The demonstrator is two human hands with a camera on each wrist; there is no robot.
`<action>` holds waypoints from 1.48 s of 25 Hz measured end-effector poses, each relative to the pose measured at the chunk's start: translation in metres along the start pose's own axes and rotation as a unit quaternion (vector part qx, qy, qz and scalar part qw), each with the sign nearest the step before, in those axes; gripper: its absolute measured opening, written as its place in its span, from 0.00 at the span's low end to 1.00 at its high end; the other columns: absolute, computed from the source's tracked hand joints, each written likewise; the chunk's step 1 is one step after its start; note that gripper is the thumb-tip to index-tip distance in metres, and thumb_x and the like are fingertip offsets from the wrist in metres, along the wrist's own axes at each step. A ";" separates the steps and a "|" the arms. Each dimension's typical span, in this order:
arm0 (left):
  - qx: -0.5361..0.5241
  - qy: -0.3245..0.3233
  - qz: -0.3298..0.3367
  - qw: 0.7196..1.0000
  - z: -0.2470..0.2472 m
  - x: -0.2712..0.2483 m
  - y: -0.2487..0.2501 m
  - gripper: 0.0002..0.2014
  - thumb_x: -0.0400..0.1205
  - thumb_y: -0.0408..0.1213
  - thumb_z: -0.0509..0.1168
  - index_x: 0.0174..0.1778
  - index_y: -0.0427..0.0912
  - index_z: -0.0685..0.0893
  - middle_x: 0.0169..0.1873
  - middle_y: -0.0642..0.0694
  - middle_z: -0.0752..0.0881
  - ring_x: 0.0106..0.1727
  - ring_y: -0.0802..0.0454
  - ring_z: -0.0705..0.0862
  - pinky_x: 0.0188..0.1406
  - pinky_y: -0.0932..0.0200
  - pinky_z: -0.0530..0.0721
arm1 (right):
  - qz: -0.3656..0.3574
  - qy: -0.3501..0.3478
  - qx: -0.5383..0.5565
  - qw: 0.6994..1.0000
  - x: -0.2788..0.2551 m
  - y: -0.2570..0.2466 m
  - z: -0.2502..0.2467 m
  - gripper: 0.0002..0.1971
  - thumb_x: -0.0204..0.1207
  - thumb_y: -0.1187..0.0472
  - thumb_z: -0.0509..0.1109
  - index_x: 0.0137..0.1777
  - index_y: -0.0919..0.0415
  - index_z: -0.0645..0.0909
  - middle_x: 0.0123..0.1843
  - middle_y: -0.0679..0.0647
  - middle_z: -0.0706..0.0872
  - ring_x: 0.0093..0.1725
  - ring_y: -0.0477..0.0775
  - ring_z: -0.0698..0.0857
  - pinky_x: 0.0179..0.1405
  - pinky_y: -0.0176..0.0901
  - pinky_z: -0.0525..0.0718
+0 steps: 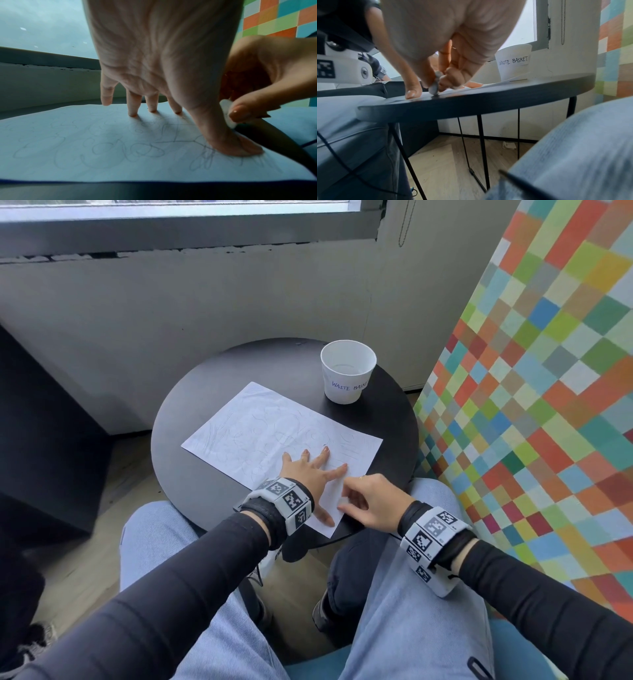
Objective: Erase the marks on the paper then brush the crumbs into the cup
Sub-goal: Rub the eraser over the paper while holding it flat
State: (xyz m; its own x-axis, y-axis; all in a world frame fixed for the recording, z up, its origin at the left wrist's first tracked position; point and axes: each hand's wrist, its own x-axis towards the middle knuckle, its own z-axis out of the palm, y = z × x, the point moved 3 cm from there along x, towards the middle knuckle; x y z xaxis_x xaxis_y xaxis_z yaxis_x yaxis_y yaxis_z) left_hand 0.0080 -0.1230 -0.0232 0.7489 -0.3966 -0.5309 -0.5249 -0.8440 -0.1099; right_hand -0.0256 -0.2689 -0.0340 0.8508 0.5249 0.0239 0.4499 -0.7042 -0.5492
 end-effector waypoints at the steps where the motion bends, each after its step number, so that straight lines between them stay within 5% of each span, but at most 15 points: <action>1: 0.002 0.001 0.000 1.000 0.000 0.000 0.000 0.59 0.68 0.72 0.71 0.85 0.66 0.37 0.87 0.45 0.38 0.86 0.34 0.49 0.77 0.26 0.58 | 0.025 0.036 -0.011 0.999 0.002 0.004 -0.004 0.09 0.76 0.57 0.71 0.39 0.56 0.74 0.30 0.47 0.80 0.31 0.49 0.78 0.36 0.42 0.78; 3: 0.001 0.000 -0.001 1.000 0.000 0.000 0.000 0.59 0.68 0.72 0.71 0.85 0.66 0.37 0.87 0.45 0.38 0.86 0.34 0.49 0.77 0.26 0.59 | 0.051 0.067 -0.025 0.996 0.004 0.007 -0.007 0.10 0.75 0.58 0.71 0.39 0.55 0.72 0.31 0.46 0.77 0.32 0.50 0.76 0.38 0.44 0.77; 6: 0.001 0.001 0.001 1.000 -0.001 0.000 0.000 0.59 0.68 0.72 0.71 0.85 0.66 0.38 0.87 0.45 0.38 0.86 0.34 0.49 0.77 0.28 0.61 | -0.006 -0.014 0.006 1.000 0.000 -0.006 0.003 0.08 0.75 0.58 0.73 0.42 0.60 0.77 0.31 0.47 0.80 0.31 0.47 0.77 0.36 0.35 0.76; 9: 0.001 0.002 0.000 1.000 0.000 0.002 0.000 0.59 0.68 0.72 0.71 0.85 0.66 0.38 0.87 0.45 0.38 0.86 0.34 0.49 0.77 0.30 0.62 | 0.025 0.051 -0.010 0.998 0.004 0.000 -0.002 0.06 0.76 0.59 0.72 0.43 0.59 0.77 0.30 0.47 0.79 0.31 0.48 0.76 0.38 0.41 0.78; 13: -0.002 0.001 0.002 1.000 0.001 0.001 0.001 0.59 0.68 0.72 0.71 0.85 0.66 0.38 0.87 0.45 0.38 0.86 0.34 0.49 0.77 0.30 0.62 | -0.019 -0.007 0.031 0.999 0.001 -0.006 0.004 0.07 0.75 0.59 0.74 0.42 0.59 0.79 0.30 0.46 0.79 0.29 0.43 0.75 0.34 0.29 0.73; 17: -0.001 0.006 0.002 1.000 0.000 0.002 -0.001 0.59 0.68 0.72 0.71 0.85 0.66 0.38 0.87 0.45 0.38 0.86 0.34 0.49 0.77 0.30 0.63 | 0.038 0.069 0.003 0.997 0.004 0.003 0.000 0.06 0.75 0.58 0.72 0.43 0.58 0.77 0.30 0.47 0.79 0.30 0.47 0.76 0.37 0.42 0.78; 21: 0.002 0.005 0.003 1.000 0.000 0.000 0.001 0.58 0.68 0.73 0.70 0.85 0.66 0.39 0.87 0.45 0.38 0.86 0.34 0.49 0.76 0.30 0.63 | -0.009 0.002 0.043 0.999 0.003 -0.006 0.007 0.06 0.75 0.59 0.73 0.41 0.58 0.79 0.29 0.43 0.78 0.28 0.40 0.75 0.35 0.28 0.73; 27: 0.012 -0.014 0.035 0.999 0.000 -0.007 -0.018 0.57 0.70 0.68 0.73 0.85 0.67 0.39 0.87 0.48 0.37 0.87 0.39 0.48 0.76 0.27 0.62 | 0.059 0.072 0.046 0.995 0.005 0.003 0.001 0.09 0.75 0.59 0.73 0.38 0.54 0.74 0.30 0.50 0.81 0.29 0.45 0.75 0.36 0.42 0.79; 32: 0.028 -0.015 0.029 0.999 0.000 -0.007 -0.014 0.58 0.70 0.69 0.72 0.84 0.68 0.37 0.87 0.45 0.36 0.87 0.36 0.47 0.77 0.25 0.60 | -0.008 0.001 0.042 0.999 0.002 -0.012 0.013 0.06 0.76 0.59 0.71 0.42 0.59 0.79 0.31 0.45 0.79 0.30 0.43 0.76 0.36 0.35 0.76; 37: 0.028 -0.020 0.022 0.999 0.000 -0.006 -0.014 0.58 0.70 0.68 0.73 0.84 0.67 0.35 0.86 0.45 0.35 0.87 0.36 0.45 0.77 0.23 0.58 | 0.015 0.050 0.043 0.998 0.005 -0.007 0.005 0.06 0.76 0.60 0.72 0.42 0.61 0.78 0.30 0.44 0.78 0.28 0.37 0.74 0.36 0.33 0.73</action>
State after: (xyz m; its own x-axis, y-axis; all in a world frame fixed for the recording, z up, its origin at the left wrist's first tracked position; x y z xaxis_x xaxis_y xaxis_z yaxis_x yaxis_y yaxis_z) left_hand 0.0106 -0.1090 -0.0180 0.7075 -0.4176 -0.5701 -0.5802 -0.8038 -0.1313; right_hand -0.0259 -0.2588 -0.0344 0.8886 0.4502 0.0876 0.4022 -0.6731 -0.6206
